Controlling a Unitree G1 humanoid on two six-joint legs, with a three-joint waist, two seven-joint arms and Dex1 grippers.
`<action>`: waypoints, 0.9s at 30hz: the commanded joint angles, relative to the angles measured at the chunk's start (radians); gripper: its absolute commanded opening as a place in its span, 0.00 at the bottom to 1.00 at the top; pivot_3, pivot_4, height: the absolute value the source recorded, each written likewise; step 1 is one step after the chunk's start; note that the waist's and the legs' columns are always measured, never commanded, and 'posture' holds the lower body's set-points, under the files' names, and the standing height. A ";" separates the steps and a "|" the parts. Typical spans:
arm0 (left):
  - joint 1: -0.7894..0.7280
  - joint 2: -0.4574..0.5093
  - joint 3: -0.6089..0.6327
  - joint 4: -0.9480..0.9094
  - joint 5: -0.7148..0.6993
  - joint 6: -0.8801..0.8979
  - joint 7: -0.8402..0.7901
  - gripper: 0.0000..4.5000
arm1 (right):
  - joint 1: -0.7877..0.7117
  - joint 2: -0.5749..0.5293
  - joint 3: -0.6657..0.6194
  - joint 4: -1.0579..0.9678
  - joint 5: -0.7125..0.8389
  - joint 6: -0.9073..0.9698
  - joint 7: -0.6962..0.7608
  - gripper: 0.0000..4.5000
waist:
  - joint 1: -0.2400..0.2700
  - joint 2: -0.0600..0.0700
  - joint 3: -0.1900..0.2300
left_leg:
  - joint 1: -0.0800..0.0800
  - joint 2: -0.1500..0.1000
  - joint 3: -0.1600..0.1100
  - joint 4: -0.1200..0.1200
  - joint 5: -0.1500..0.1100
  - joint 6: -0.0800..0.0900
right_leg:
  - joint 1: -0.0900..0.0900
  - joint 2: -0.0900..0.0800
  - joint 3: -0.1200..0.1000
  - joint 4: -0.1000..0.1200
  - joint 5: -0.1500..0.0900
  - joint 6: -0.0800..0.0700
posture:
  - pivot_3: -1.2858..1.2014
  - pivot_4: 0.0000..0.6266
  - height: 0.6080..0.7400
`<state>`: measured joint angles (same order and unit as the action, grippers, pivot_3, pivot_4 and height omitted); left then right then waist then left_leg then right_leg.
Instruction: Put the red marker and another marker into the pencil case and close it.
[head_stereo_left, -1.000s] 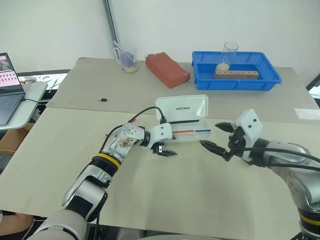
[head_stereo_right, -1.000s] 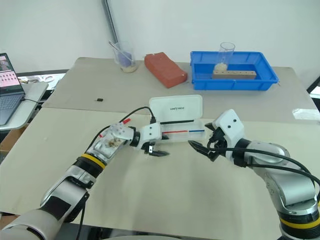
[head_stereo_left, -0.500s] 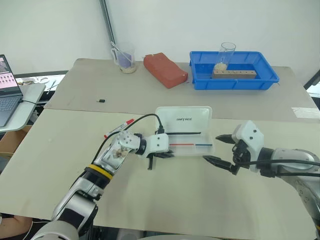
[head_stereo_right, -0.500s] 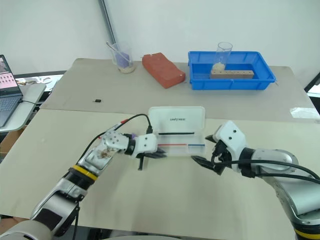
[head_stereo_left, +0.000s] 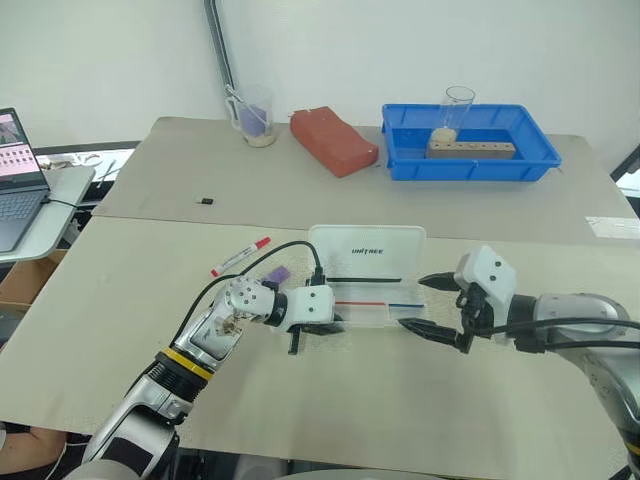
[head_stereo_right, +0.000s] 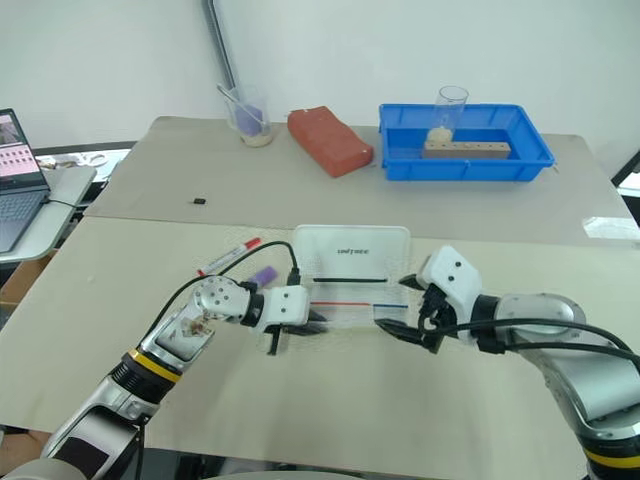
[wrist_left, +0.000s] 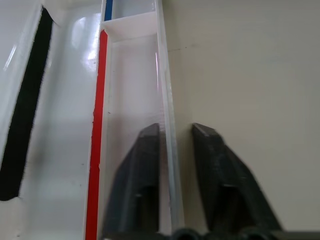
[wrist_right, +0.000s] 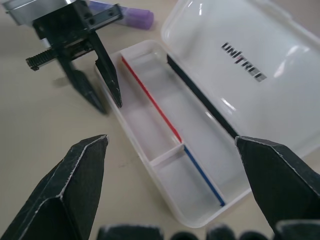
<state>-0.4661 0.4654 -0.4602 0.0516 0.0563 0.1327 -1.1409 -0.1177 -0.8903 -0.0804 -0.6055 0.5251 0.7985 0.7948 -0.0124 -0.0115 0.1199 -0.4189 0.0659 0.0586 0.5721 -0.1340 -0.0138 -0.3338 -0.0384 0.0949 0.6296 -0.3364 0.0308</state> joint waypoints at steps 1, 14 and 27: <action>0.013 0.016 -0.014 -0.033 -0.018 0.019 -0.036 0.66 | -0.031 0.006 0.003 0.006 -0.011 -0.033 0.001 1.00 | -0.001 0.000 0.000 | 0.000 0.000 0.000 0.000 0.000 0.000 | 0.000 0.000 0.000 0.000 0.000 0.000 | 0.52 0.24 1.00; -0.025 0.067 0.022 -0.116 -0.089 0.078 -0.125 0.99 | -0.058 0.005 0.001 0.030 -0.008 -0.034 0.004 1.00 | -0.001 0.000 0.000 | -0.001 0.000 0.000 0.000 0.000 0.000 | -0.001 0.000 0.000 0.000 0.000 0.000 | 0.52 0.24 1.00; -0.136 0.169 0.201 -0.333 -0.275 0.368 -0.113 0.99 | -0.149 0.008 -0.030 0.022 0.060 -0.002 0.027 1.00 | -0.003 0.000 0.000 | -0.001 0.000 0.000 0.000 0.000 0.000 | -0.001 0.001 0.000 0.001 -0.001 0.001 | 0.52 0.24 1.00</action>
<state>-0.5611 0.6305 -0.3305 -0.2658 -0.1756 0.4638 -1.2885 -0.2198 -0.8891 -0.0719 -0.5497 0.5556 0.7957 0.8273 -0.0153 -0.0113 0.1200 -0.4196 0.0663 0.0585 0.5724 -0.1340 -0.0134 -0.3347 -0.0378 0.0950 0.6305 -0.3371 0.0319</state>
